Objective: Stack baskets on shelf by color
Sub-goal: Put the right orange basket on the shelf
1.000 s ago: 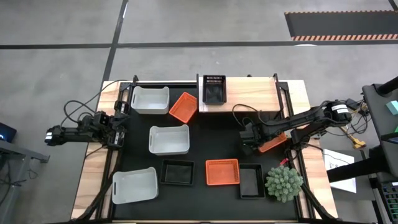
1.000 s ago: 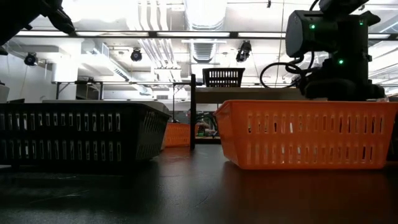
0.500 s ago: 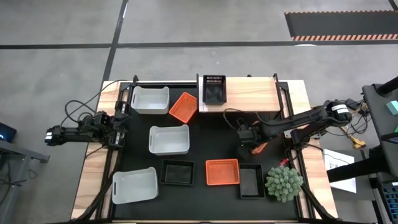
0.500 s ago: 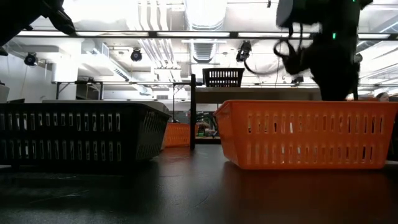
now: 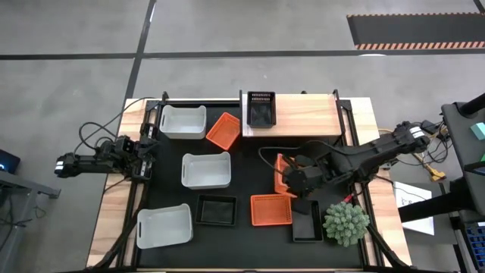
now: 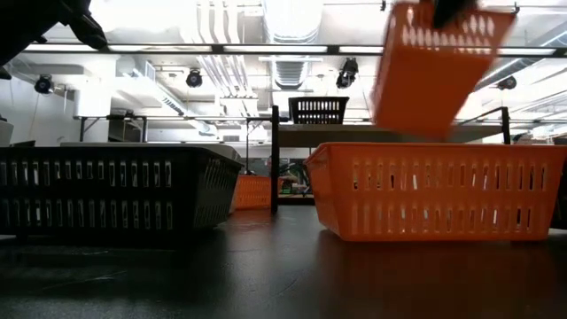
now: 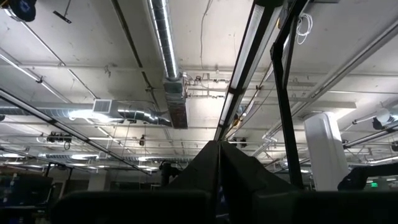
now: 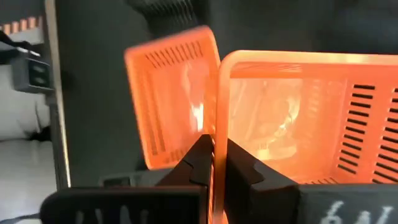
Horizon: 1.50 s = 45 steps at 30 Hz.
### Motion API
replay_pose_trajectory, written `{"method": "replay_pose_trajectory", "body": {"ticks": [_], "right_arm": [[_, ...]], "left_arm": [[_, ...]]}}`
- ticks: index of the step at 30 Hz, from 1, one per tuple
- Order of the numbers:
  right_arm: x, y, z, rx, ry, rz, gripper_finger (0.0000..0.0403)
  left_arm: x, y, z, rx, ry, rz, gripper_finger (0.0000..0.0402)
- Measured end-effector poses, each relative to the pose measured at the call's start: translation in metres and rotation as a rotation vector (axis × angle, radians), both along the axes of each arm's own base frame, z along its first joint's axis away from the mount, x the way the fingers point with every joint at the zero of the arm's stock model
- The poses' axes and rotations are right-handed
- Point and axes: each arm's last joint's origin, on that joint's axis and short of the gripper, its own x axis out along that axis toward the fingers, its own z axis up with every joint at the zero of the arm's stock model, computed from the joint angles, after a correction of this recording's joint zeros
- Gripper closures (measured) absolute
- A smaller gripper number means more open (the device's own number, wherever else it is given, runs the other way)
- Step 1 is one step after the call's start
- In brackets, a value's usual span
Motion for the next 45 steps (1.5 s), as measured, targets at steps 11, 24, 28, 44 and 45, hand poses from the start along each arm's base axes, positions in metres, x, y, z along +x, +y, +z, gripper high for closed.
{"method": "replay_pose_trajectory", "body": {"ticks": [11, 24, 28, 44, 45], "right_arm": [[-0.002, 0.005, 0.04, -0.237, -0.168, 0.161, 0.0391], [-0.026, -0.038, 0.029, -0.689, 0.144, -0.009, 0.0394], [-0.023, -0.055, 0.031, -0.649, 0.181, 0.004, 0.0394], [-0.016, -0.111, 0.03, -0.548, 0.25, 0.003, 0.0394], [-0.014, -0.114, 0.03, -0.543, 0.239, 0.004, 0.0394]], "left_arm": [[0.0, 0.0, -0.001, 0.0, 0.008, 0.0, 0.0402], [0.001, 0.001, -0.001, -0.028, 0.009, 0.036, 0.0402], [0.002, 0.002, -0.001, -0.034, 0.017, 0.041, 0.0402], [0.004, 0.002, -0.002, -0.035, 0.032, 0.04, 0.0402], [0.004, 0.002, -0.002, -0.035, 0.032, 0.04, 0.0402]]}}
